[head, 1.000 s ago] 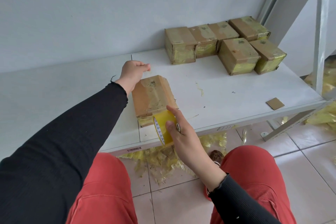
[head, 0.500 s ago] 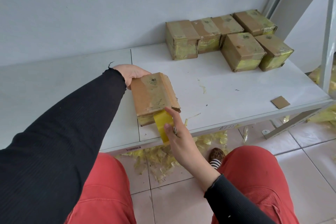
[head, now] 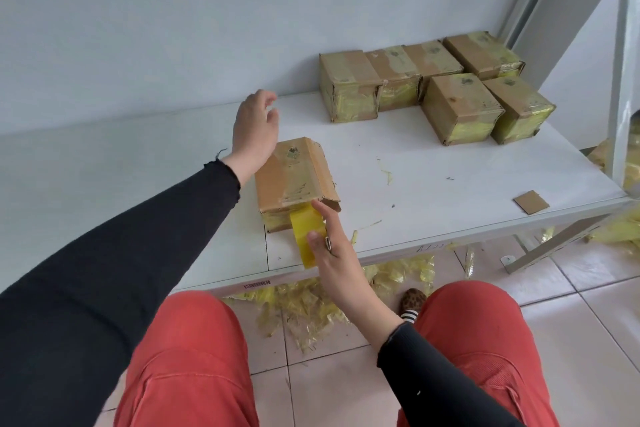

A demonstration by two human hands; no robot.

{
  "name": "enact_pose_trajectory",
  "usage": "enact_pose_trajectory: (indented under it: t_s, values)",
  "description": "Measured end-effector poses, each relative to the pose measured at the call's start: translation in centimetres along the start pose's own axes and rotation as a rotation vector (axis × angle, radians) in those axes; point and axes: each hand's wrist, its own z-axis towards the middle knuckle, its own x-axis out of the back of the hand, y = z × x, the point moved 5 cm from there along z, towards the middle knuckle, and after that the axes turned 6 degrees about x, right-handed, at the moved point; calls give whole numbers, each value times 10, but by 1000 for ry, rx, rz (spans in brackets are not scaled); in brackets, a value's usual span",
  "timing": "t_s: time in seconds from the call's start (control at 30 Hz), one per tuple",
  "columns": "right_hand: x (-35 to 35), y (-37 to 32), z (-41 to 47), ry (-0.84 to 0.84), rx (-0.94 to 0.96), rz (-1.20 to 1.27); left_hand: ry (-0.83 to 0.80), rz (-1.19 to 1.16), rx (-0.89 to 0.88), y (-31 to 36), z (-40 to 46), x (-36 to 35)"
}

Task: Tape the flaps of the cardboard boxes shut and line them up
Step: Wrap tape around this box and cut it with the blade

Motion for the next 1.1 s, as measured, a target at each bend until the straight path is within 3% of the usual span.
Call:
enact_pose_trajectory:
  t_s: [0.13, 0.2, 0.43, 0.57, 0.83, 0.9, 0.97, 1.03, 1.1]
  values:
    - [-8, -3, 26, 14, 8, 10, -481, 360, -88, 9, -37, -30]
    - [-12, -10, 39, 15, 26, -1, -607, 527, -50, 2, -50, -45]
    - [-19, -7, 35, -29, 9, -76, -480, 656, -124, -4, -38, -53]
    - [-17, -9, 34, 82, -13, -140, -431, 711, -188, -3, -38, -55]
    - [-27, -17, 34, 103, -240, -108, -361, 689, -172, -3, -38, -56]
    - [-29, -20, 34, 101, -265, -87, -427, 549, -135, 4, -36, -48]
    - [-30, -20, 32, 113, -282, -60, -382, 170, -104, 10, -36, -26]
    - [-29, -16, 30, 124, -296, -32, -136, -116, -85, 2, -50, 6]
    - [-26, -14, 29, 106, -303, -12, 57, -151, -2, -20, -83, 24]
